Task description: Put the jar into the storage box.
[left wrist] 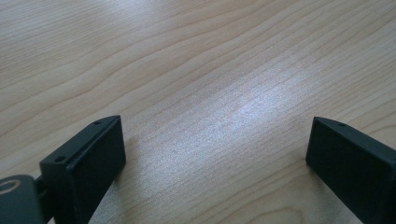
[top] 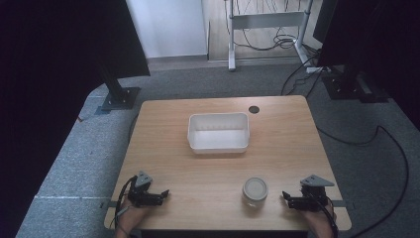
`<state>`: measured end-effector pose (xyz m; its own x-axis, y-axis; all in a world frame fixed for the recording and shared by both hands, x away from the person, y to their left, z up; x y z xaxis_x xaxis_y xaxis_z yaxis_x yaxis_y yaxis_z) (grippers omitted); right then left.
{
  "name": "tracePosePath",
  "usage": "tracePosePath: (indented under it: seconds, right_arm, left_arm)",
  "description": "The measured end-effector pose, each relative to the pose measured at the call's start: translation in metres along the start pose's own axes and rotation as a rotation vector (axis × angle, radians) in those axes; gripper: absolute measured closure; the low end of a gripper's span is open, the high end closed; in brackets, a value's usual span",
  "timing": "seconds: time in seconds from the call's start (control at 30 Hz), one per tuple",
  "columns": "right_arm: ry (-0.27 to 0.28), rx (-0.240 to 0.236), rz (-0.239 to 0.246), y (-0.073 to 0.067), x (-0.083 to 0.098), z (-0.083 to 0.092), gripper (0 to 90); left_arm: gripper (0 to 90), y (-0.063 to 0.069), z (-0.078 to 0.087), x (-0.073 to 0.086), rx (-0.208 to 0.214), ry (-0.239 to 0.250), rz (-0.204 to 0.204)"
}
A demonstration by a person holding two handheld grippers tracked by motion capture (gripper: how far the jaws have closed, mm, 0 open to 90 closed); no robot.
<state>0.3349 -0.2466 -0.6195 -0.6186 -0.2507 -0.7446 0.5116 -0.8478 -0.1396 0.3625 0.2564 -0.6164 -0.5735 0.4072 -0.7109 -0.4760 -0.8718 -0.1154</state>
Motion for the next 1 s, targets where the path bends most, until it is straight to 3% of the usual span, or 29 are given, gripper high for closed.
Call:
tracePosePath:
  seconds: [0.4, 0.63, 1.0]
  right_arm:
    - [0.053, -0.012, 0.041, -0.015, -0.013, 0.014, 7.7]
    - [0.079, -0.053, 0.073, -0.031, -0.019, 0.023, 8.7]
    - [0.118, -0.116, 0.079, -0.049, -0.022, 0.034, 7.8]
  left_arm:
    - [3.9, 0.0, 0.0, 0.0, -0.001, -0.001, 0.0]
    - [3.5, 0.0, 0.0, 0.0, -0.004, -0.002, 0.003]
    - [3.3, 0.0, 0.0, 0.0, -0.008, -0.003, 0.007]
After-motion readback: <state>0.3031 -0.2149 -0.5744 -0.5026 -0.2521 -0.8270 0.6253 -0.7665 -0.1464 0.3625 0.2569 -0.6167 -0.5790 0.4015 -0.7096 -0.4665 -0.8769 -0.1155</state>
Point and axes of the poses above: each handheld gripper's, and its own axes: z roughly backward along the jaws, x roughly out of its underside, y roughly to its right, the point moved 9 cm from there along -z, roughly forward along the jaws, and after that the axes turned 8 degrees about -x, right-handed, at the moved point
